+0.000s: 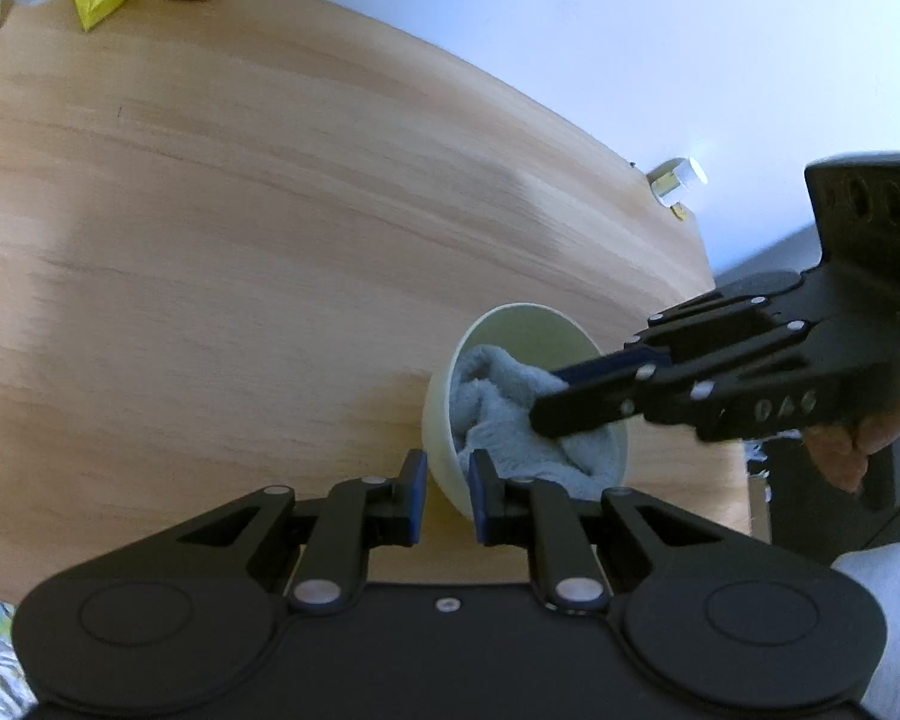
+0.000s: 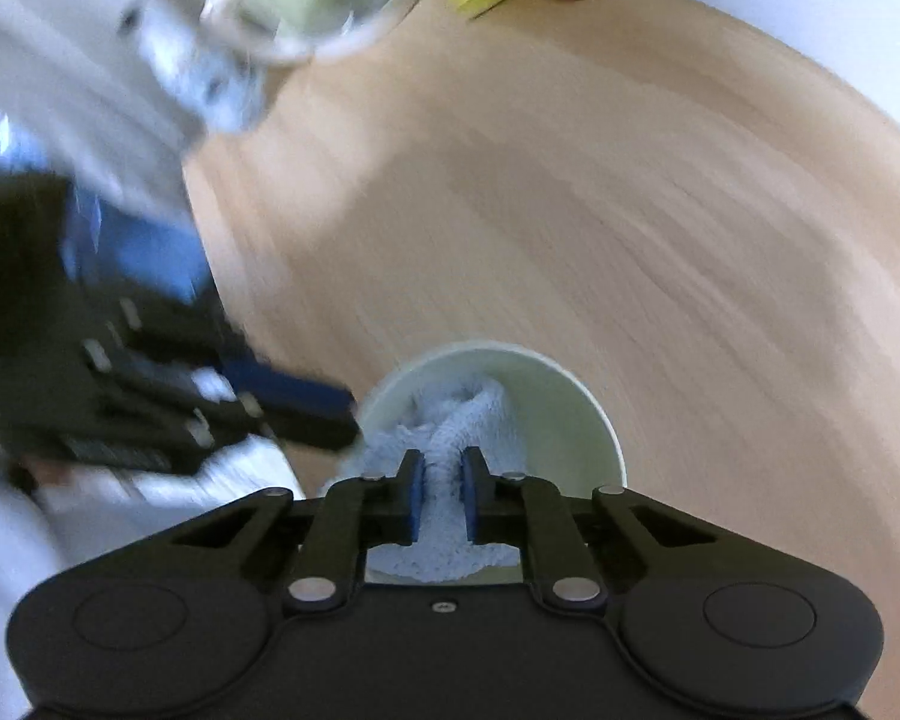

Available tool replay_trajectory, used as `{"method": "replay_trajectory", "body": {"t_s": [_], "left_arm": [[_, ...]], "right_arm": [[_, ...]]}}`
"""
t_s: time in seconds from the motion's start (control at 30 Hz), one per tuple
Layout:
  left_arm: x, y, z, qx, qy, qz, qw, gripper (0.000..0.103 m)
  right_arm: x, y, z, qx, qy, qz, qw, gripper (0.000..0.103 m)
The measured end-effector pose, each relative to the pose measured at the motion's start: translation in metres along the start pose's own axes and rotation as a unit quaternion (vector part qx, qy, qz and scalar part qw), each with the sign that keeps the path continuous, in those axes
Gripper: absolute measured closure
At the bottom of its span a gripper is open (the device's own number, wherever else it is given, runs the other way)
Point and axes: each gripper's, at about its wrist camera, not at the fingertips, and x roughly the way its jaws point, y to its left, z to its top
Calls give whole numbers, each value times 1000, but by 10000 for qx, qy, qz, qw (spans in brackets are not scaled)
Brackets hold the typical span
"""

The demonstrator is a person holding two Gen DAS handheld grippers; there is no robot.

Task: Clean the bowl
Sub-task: 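Tilt the bowl with the left gripper while the right gripper scrubs its inner wall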

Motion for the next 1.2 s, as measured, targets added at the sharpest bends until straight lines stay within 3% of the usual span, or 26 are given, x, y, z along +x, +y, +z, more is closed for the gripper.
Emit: {"method": "replay_trajectory", "body": {"t_s": [0.1, 0.2, 0.37, 0.53, 0.63, 0.7, 0.87, 0.97, 1.13, 1.2], "left_arm": [[3, 1, 2, -55, 15, -60, 10000, 90], [8, 4, 2, -118, 32, -14, 9999, 91], [17, 2, 2, -100, 24, 118, 9999, 91], [28, -3, 5, 12, 50, 249, 9997, 91], [34, -9, 6, 218, 32, 385, 9990, 94], [36, -15, 9, 410, 46, 483, 9980, 94], [40, -29, 9, 990, 86, 597, 9933, 93], [43, -29, 8, 1094, 145, 492, 9927, 89], [48, -37, 5, 1583, 231, 614, 9852, 86], [51, -37, 4, 1672, 277, 675, 9832, 86]], "right_arm": [[7, -12, -3, 535, -181, 298, 9980, 91], [16, -6, -8, 533, -114, 415, 9977, 91], [30, 10, -17, -90, 214, 124, 9997, 92], [48, 33, -16, -948, 571, -299, 9934, 92], [59, 49, -16, -1543, 814, -528, 9833, 92], [64, 63, -21, -2135, 1091, -727, 9681, 92], [66, 71, -23, -2533, 1615, -966, 9489, 92], [64, 77, -29, -2925, 1800, -1370, 9291, 92], [65, 90, -36, -3308, 1614, -2117, 9054, 92], [65, 94, -40, -3363, 1393, -2277, 9031, 93]]}}
